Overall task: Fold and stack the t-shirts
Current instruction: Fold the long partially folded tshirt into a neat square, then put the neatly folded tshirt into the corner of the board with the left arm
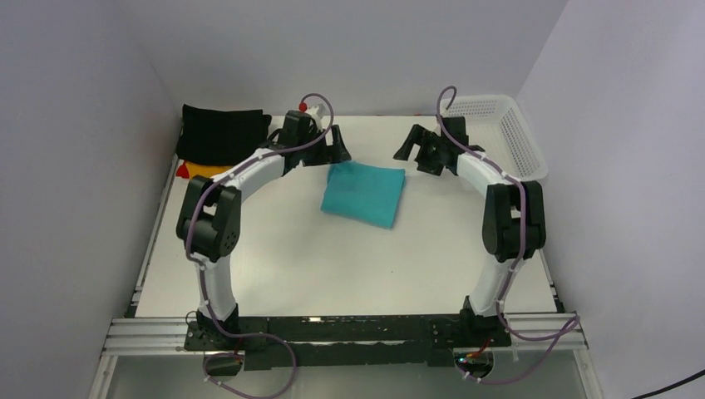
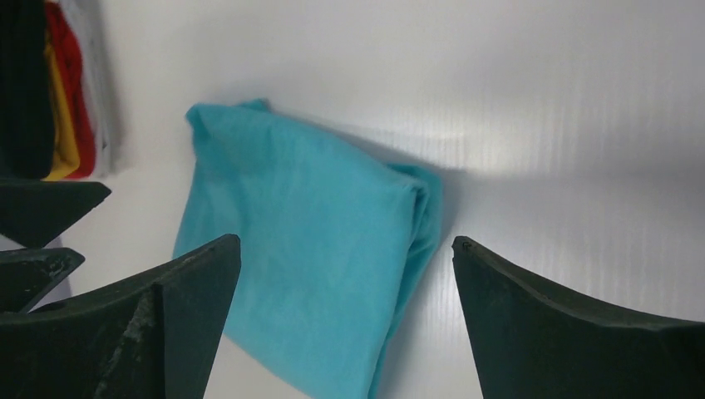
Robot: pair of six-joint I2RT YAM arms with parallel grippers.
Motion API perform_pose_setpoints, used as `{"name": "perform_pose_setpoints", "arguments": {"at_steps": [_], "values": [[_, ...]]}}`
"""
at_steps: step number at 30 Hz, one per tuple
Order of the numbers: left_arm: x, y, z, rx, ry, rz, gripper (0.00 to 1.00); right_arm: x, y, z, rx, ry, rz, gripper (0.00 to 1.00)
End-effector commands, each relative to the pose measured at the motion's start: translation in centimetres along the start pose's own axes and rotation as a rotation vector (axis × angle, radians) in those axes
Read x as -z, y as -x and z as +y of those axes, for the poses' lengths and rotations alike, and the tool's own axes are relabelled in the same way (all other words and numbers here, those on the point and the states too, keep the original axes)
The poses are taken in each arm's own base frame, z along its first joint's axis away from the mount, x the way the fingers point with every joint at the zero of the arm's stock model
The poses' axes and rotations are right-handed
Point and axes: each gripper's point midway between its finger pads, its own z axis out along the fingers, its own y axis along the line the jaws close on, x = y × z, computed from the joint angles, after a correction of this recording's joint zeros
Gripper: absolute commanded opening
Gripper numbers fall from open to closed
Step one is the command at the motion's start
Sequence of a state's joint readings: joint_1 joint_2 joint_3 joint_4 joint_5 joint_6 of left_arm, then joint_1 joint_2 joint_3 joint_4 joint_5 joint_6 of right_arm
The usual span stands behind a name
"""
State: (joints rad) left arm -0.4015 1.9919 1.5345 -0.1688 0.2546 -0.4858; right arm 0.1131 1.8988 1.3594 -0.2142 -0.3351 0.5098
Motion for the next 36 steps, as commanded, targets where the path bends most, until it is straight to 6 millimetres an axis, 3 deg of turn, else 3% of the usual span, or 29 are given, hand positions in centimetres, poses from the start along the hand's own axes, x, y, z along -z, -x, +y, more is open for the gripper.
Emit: {"name": "perform_pose_setpoints", "arguments": {"at_steps": [1, 5, 10, 14, 20, 28, 33, 36], "values": [[3.9, 0.2, -5.9, -0.024, -0.243, -0.043, 1.0, 3.2, -0.7, 5.0, 0.025, 0.177, -0.027, 1.0], [3.4, -2.6, -3.4, -0.011, -0.143, 0.016, 0.99, 5.0, -3.3, 5.4, 0.036, 0.18, -0.015, 1.0], [1.9, -5.4, 1.0, -0.038, 0.023, 0.084, 1.0, 7.7, -5.5, 3.6, 0.044, 0.112, -0.052, 1.0], [0.0, -6.2, 2.0, -0.032, 0.042, 0.132, 0.99, 9.1, -6.3, 3.2, 0.058, 0.102, -0.075, 1.0], [-2.0, -9.0, 4.5, -0.052, 0.1, 0.231, 0.99, 9.5, -7.5, 2.1, 0.069, 0.068, -0.057, 1.0], [-3.8, -10.2, 5.2, -0.088, 0.153, 0.265, 0.97, 9.5, -8.1, 1.9, 0.084, 0.074, -0.047, 1.0], [-4.9, -12.6, 4.5, -0.126, 0.192, 0.311, 0.86, 9.9, -7.8, 1.6, 0.105, 0.055, -0.069, 1.0], [-5.2, -13.2, 4.3, -0.155, 0.24, 0.324, 0.68, 10.1, -7.7, 1.4, 0.111, 0.049, -0.077, 1.0]]}}
